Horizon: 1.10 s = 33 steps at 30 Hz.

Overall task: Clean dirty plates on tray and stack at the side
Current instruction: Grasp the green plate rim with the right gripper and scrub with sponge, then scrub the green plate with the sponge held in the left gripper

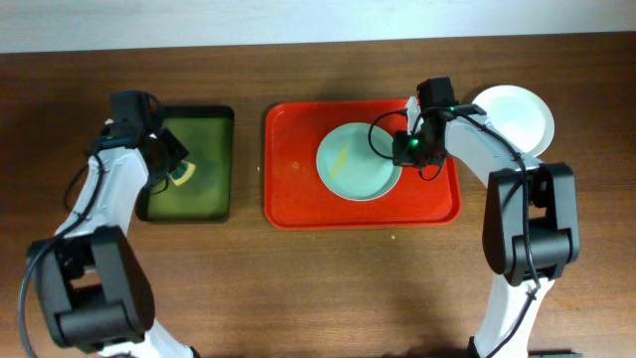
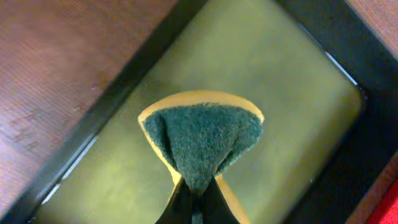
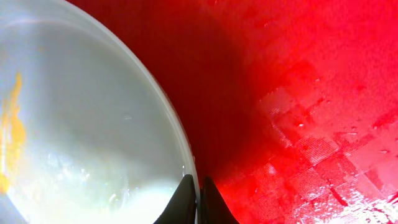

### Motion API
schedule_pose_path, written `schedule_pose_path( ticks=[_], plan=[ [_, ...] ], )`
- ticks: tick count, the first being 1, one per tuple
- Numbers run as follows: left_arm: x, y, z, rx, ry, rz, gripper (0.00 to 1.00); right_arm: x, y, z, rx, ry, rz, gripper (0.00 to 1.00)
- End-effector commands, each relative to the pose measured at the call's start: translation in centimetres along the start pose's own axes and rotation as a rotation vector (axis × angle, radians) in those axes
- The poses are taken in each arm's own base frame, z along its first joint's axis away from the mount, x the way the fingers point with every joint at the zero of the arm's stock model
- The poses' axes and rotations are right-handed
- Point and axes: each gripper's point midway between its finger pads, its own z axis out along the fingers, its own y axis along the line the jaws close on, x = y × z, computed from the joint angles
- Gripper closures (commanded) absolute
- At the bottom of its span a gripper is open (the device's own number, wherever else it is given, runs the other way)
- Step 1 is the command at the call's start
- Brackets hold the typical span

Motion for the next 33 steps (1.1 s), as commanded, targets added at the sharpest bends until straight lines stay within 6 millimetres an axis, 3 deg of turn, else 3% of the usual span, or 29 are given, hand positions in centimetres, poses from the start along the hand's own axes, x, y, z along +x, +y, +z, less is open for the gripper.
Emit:
schedule_pose_path(
  ticks=[1,4,7,10,13,18,20,22,25,29,33],
  plan=[
    [1.5,-2.5,2.8,0.110,0.064,0.029,1.00,1.3,-0.6,1.5,0.011,0.051,0.040,0.96],
    [3.8,-4.1,4.9,0.149,0.141,0.056,1.00,1.3,-0.6,1.5,0.011,0.051,0.040,0.96],
    [5.1,-2.5,7.5,0.039,0.154,0.078,1.00,1.3,-0.6,1.5,0.011,0.052,0.040,0.96],
    [5.0,-1.9,7.9,0.005,0.142,0.080,1.00,1.5,-0.6,1.4,0.012,0.059,0.041,0.96],
    [2.9,-3.2,5.3,0.046,0.087,0.133,1.00,1.8,-0.5,1.4,0.006,0.069,0.044,0.96],
    [-1.4,-5.5,-4.2,0.159,-0.107,0.156,1.00,2.0,1.3,1.5,-0.068,0.081,0.031,0.96],
    [-1.6,-6.3,-7.0,0.214,-0.136,0.161,1.00,2.3,2.5,1.8,-0.073,0.087,0.002,0.96],
    [0.2,-8.9,-8.4,0.354,-0.071,0.191,1.00,2.7,4.4,2.2,-0.083,0.088,-0.044,0.96],
    [2.4,-11.1,-8.1,0.390,-0.023,0.245,1.00,2.8,6.3,2.6,-0.098,0.073,-0.092,0.96],
    [6.9,-15.2,-7.6,0.431,0.034,0.360,1.00,3.0,6.8,2.7,-0.101,0.077,-0.103,0.96],
    [12.3,-18.9,-5.3,0.456,0.107,0.474,1.00,3.4,6.7,2.6,-0.096,0.096,-0.097,0.95]
  ],
)
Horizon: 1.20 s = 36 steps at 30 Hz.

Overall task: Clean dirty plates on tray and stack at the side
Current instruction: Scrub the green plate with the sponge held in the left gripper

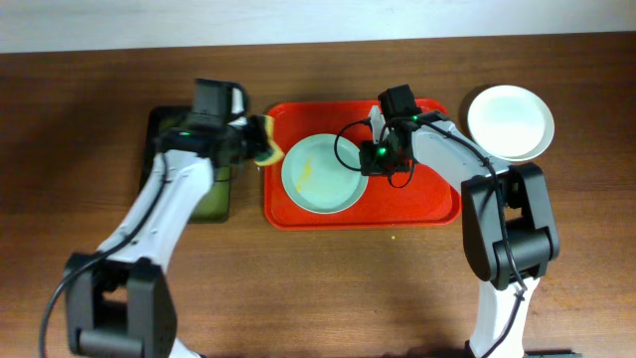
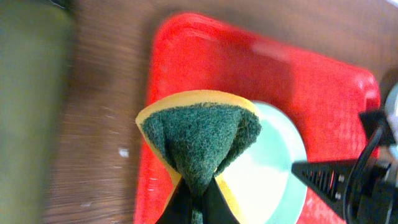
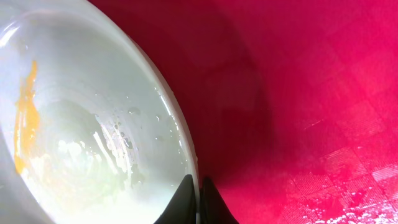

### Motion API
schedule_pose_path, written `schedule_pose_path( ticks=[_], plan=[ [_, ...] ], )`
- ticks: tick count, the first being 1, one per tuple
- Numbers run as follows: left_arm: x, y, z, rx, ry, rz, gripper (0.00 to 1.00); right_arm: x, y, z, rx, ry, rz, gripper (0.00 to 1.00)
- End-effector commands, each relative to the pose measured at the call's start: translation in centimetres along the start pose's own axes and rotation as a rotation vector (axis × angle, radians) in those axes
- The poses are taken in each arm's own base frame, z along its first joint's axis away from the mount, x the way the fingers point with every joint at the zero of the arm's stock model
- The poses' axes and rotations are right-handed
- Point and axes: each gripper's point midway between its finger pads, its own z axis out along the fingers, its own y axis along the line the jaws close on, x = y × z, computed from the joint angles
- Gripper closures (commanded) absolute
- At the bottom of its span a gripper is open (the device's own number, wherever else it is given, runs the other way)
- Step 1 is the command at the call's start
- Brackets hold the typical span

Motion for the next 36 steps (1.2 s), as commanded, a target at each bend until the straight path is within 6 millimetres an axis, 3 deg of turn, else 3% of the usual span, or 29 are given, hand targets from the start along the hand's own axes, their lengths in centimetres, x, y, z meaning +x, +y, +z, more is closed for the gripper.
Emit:
schedule_pose_path(
  ticks=[1,5,7,9,11,15,18,21,23,24,26,27,29,31,33,36],
  plan=[
    [2.9,-3.1,3.7,0.040,0.075,0.090,1.00,1.2,-0.5,1.0,0.004,0.047,0.014,0.94],
    [6.1,-7.7,8.1,0.111,0.091,0.201,1.00,1.1,-0.5,1.0,0.006,0.045,0.014,0.95],
    [7.2,-9.0,9.9,0.136,0.091,0.232,1.00,1.1,-0.7,1.0,0.016,0.044,0.014,0.95],
    [8.2,-9.2,11.5,0.120,0.089,0.252,1.00,1.1,-0.9,1.0,0.028,0.042,0.014,0.95],
    [8.2,-7.2,12.7,-0.002,0.054,0.264,1.00,1.1,-1.0,1.0,0.031,0.043,0.014,0.95],
    [6.6,-1.0,11.9,-0.324,-0.016,0.272,1.00,1.2,-1.0,1.0,0.032,0.048,0.016,0.95],
    [5.5,1.7,10.7,-0.471,-0.051,0.300,1.00,1.3,-1.0,1.0,0.032,0.050,0.016,0.95],
    [3.9,1.2,8.9,-0.491,-0.092,0.317,1.00,1.5,-1.0,1.0,0.035,0.058,0.019,0.95],
    [2.3,-0.7,6.7,-0.438,-0.135,0.304,1.00,1.5,-1.0,1.0,0.035,0.058,0.019,0.95],
    [1.8,-2.8,5.3,-0.345,-0.143,0.294,1.00,1.5,-1.0,1.0,0.035,0.058,0.019,0.95],
    [2.7,-6.1,4.4,-0.159,-0.090,0.289,1.00,1.4,-1.0,1.0,0.033,0.055,0.018,0.95],
    [4.2,-8.0,4.5,-0.041,-0.021,0.291,1.00,1.3,-1.0,1.0,0.033,0.051,0.017,0.95],
    [6.9,-9.0,5.8,0.060,0.100,0.286,1.00,1.3,-1.0,1.0,0.033,0.050,0.016,0.95],
    [8.6,-8.3,7.3,0.048,0.163,0.283,1.00,1.3,-1.0,1.0,0.033,0.051,0.016,0.95],
    [10.9,-6.2,9.7,-0.016,0.248,0.277,1.00,1.4,-1.0,1.0,0.033,0.052,0.017,0.95],
    [11.4,-2.8,11.0,-0.155,0.260,0.276,1.00,1.4,-1.0,1.0,0.034,0.056,0.018,0.95]
  ],
)
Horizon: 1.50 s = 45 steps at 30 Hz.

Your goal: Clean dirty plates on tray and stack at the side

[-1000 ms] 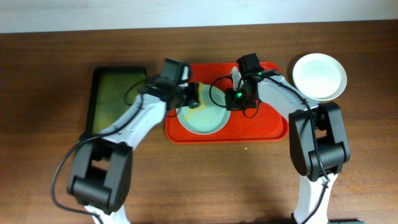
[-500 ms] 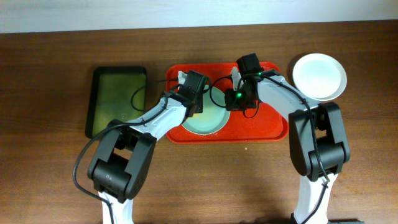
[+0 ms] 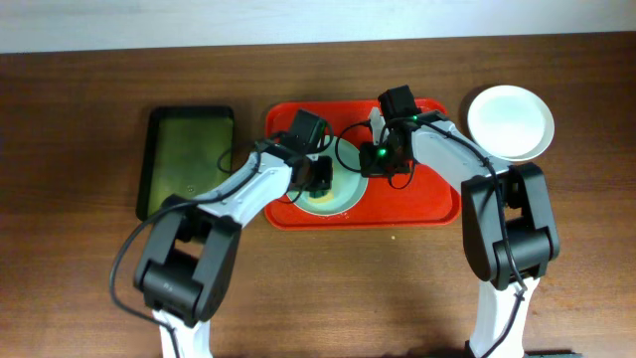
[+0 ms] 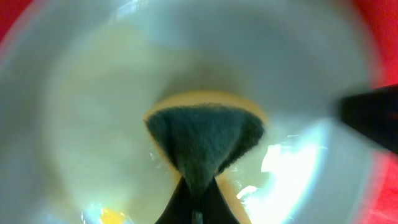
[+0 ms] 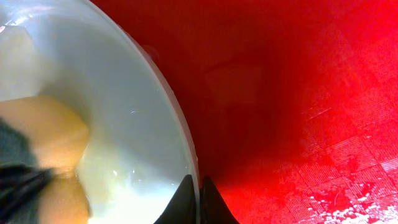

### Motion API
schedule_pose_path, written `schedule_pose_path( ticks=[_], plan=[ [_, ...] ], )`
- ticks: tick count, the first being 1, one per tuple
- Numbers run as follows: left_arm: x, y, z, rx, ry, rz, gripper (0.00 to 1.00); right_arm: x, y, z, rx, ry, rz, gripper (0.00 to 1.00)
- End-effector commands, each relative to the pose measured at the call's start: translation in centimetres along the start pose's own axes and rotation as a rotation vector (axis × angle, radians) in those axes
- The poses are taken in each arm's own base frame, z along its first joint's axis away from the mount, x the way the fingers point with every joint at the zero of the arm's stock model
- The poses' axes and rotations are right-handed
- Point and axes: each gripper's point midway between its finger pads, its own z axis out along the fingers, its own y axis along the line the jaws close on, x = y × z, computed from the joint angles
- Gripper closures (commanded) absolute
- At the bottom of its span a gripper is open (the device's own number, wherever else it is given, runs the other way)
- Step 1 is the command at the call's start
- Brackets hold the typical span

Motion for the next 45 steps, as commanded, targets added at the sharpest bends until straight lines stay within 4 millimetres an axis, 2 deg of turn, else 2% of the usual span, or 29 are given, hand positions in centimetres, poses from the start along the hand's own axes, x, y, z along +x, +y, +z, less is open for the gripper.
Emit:
schedule_pose_path(
  ticks=[1,4,6,8,9,11,13,14,16,18,19,20,21,23,25,27,29,31,33,35,36,37,38,42,43,44,45],
  plan=[
    [0.5,2.7,1.0,-0.121,0.016,0.000,1.00,0.9,-1.0,1.0,0.036,0.035,0.011,0.95],
    [-0.3,6.7,0.1,-0.332,-0.036,0.000,1.00,1.0,-1.1,1.0,0.037,0.037,0.012,0.95],
    [-1.3,9.3,-1.7,-0.501,-0.078,0.007,1.00,1.0,-1.1,1.0,0.037,0.039,0.012,0.95],
    [-2.7,10.1,-4.1,-0.582,-0.133,0.009,1.00,1.0,-1.1,1.0,0.037,0.038,0.012,0.95],
    [-3.9,10.1,-5.9,-0.602,-0.190,0.001,1.00,1.0,-1.1,1.0,0.037,0.038,0.012,0.95],
    [-5.6,9.3,-8.5,-0.585,-0.274,-0.016,1.00,1.0,-1.1,1.0,0.037,0.038,0.012,0.95],
    [-6.5,8.6,-10.3,-0.549,-0.319,-0.029,1.00,1.0,-1.1,1.0,0.037,0.038,0.012,0.95],
    [-6.9,7.9,-11.7,-0.488,-0.341,-0.045,1.00,1.0,-1.1,1.0,0.037,0.038,0.012,0.95],
    [-7.4,7.5,-13.1,-0.390,-0.351,-0.076,1.00,1.0,-1.1,1.0,0.037,0.037,0.012,0.95],
    [-8.0,9.1,-14.2,-0.305,-0.344,-0.140,1.00,1.0,-1.1,1.0,0.037,0.037,0.012,0.95],
    [-7.9,11.4,-14.4,-0.311,-0.329,-0.190,1.00,1.0,-1.1,1.0,0.037,0.037,0.012,0.95],
    [-7.7,13.3,-14.6,-0.334,-0.314,-0.226,1.00,1.0,-1.1,1.0,0.037,0.037,0.012,0.95],
    [-7.1,16.2,-14.9,-0.363,-0.285,-0.286,1.00,1.0,-1.1,1.0,0.037,0.037,0.012,0.95],
    [-6.1,19.3,-15.0,-0.392,-0.260,-0.351,1.00,0.9,-1.0,1.0,0.036,0.033,0.010,0.95],
    [-4.9,21.8,-14.3,-0.418,-0.232,-0.399,1.00,0.6,-1.0,1.0,0.034,0.024,0.008,0.95],
    [-4.2,22.4,-12.3,-0.383,-0.194,-0.420,1.00,0.6,-1.0,1.0,0.033,0.024,0.008,0.95],
    [-3.0,23.3,-8.8,-0.381,-0.129,-0.428,1.00,0.8,-1.0,1.0,0.035,0.031,0.010,0.95],
    [-1.9,24.0,-6.1,-0.393,-0.071,-0.434,1.00,1.1,-1.1,1.0,0.037,0.042,0.013,0.96],
    [-1.7,24.6,-5.6,-0.413,-0.065,-0.437,1.00,1.4,-1.1,1.0,0.039,0.054,0.017,0.96],
    [-2.5,25.2,-6.7,-0.414,-0.096,-0.452,1.00,1.5,-1.1,0.9,0.041,0.060,0.020,0.96],
    [-2.9,25.5,-7.4,-0.414,-0.115,-0.461,0.93,1.2,-1.0,0.6,0.040,0.056,0.019,0.96],
    [-3.1,25.6,-7.9,-0.414,-0.128,-0.466,0.81,0.9,-0.7,0.1,0.041,0.060,0.019,0.96],
    [-3.3,25.6,-8.4,-0.412,-0.139,-0.466,0.64,0.4,-0.5,-0.7,0.050,0.060,0.019,0.96],
    [-4.5,24.7,-11.8,-0.399,-0.215,-0.460,0.47,-3.2,-1.2,-6.7,0.287,0.006,-0.020,0.96],
    [-5.1,24.3,-13.4,-0.392,-0.255,-0.457,0.21,-4.1,-0.8,-8.4,0.335,-0.019,-0.034,0.96],
    [-5.6,23.8,-15.1,-0.386,-0.295,-0.454,0.00,-5.0,-0.3,-10.3,0.384,-0.050,-0.052,0.96],
    [-5.9,23.5,-16.5,-0.381,-0.324,-0.451,0.01,-5.7,0.1,-11.9,0.444,-0.081,-0.072,0.96]
  ],
)
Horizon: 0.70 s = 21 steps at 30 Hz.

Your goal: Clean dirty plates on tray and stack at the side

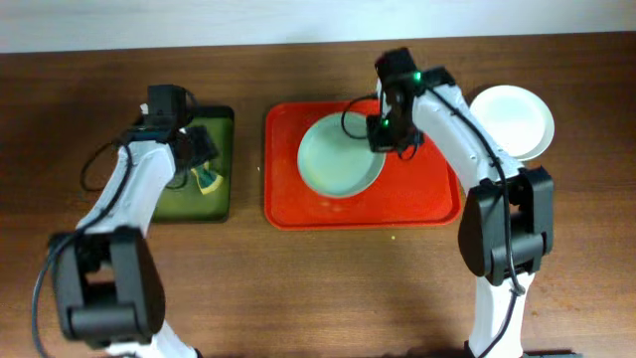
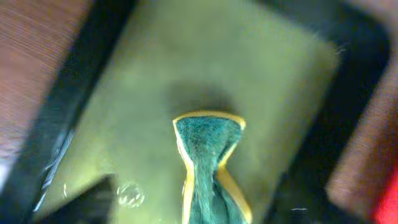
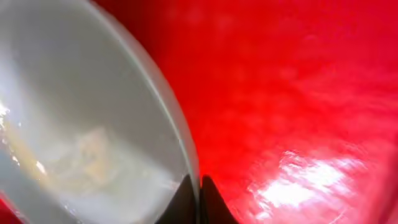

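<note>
A pale green plate [image 1: 336,159] lies over the red tray [image 1: 427,194], with my right gripper [image 1: 384,133] shut on its right rim. Seen from the right wrist, the fingertips [image 3: 199,186] pinch the rim of the plate [image 3: 81,124], which is wet with only faint smears. The folded green-and-yellow sponge [image 1: 206,179] is in the dark basin [image 1: 159,214]. My left gripper [image 1: 195,151] hangs just above it, open. In the left wrist view the sponge [image 2: 208,155] lies free, with one finger [image 2: 84,199] spread off to its left.
A clean white plate [image 1: 512,119] sits on the table right of the tray, near the right arm. The basin holds greenish water [image 2: 155,87]. Bare brown tabletop lies in front of the tray and basin.
My left gripper was pressing the sponge into the plate on the tray. It is now over the basin, open, with the sponge let go there. The plate sits slightly farther back.
First my left gripper held the sponge over the basin while my right gripper pinched the rim of a yellow-streaked plate. Then the sponge was at the tray's left edge and the plate farther left, then the sponge was in the plate. Now the streak is gone.
</note>
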### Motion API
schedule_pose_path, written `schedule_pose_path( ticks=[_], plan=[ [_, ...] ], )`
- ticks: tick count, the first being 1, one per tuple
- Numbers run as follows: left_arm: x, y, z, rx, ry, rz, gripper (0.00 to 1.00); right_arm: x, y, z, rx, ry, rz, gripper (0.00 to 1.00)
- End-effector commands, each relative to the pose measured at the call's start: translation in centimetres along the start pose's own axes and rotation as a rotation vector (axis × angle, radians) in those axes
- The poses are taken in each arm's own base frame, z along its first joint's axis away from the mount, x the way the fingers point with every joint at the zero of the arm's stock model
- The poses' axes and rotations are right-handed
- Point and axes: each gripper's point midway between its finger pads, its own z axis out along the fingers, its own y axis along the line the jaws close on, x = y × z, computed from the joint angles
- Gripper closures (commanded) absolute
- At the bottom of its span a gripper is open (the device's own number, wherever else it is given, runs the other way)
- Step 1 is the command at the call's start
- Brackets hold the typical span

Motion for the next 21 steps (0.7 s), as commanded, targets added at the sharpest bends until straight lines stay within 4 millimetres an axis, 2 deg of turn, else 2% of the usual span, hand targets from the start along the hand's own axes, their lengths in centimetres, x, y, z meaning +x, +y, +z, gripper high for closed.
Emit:
schedule_pose_path(
  ticks=[1,3,5,6,8,10,12,16,17,20,21],
  plan=[
    [-2.8,-0.2,-5.2,0.046,-0.124,-0.016,0.01,-2.8,-0.8,-5.6,0.244,-0.145,-0.067,0.96],
    [-2.8,-0.2,-5.4,0.048,-0.129,-0.017,0.01,-3.7,-1.6,-9.2,0.498,-0.238,-0.117,0.96],
    [-2.8,-0.1,-5.4,0.047,-0.127,-0.017,0.01,-4.3,-1.4,-12.3,0.754,-0.339,-0.175,0.96],
    [-2.8,-0.1,-5.4,0.047,-0.126,-0.017,0.01,-4.4,-0.6,-13.6,0.851,-0.375,-0.229,0.96],
    [-2.8,-0.1,-5.4,0.047,-0.126,-0.016,0.01,-4.3,1.0,-14.8,0.941,-0.390,-0.341,0.96],
    [-2.8,-0.1,-5.4,0.047,-0.126,-0.016,0.01,-4.1,3.8,-16.2,1.039,-0.403,-0.504,0.96],
    [-2.8,-0.1,-5.4,0.047,-0.126,-0.016,0.01,-3.8,5.7,-18.2,1.169,-0.430,-0.595,0.96],
    [-2.8,-0.1,-5.4,0.047,-0.125,-0.016,0.01,-2.8,7.9,-22.4,1.408,-0.514,-0.610,0.96],
    [-2.8,-0.1,-5.4,0.047,-0.126,-0.016,0.01,-2.6,8.3,-23.1,1.442,-0.531,-0.607,0.96],
    [-2.8,-0.1,-5.4,0.047,-0.125,-0.016,0.01,-2.6,8.3,-22.9,1.436,-0.524,-0.615,0.96],
    [-2.8,-0.1,-5.4,0.047,-0.125,-0.016,0.00,-2.7,8.5,-21.3,1.343,-0.503,-0.642,0.96]
  ],
)
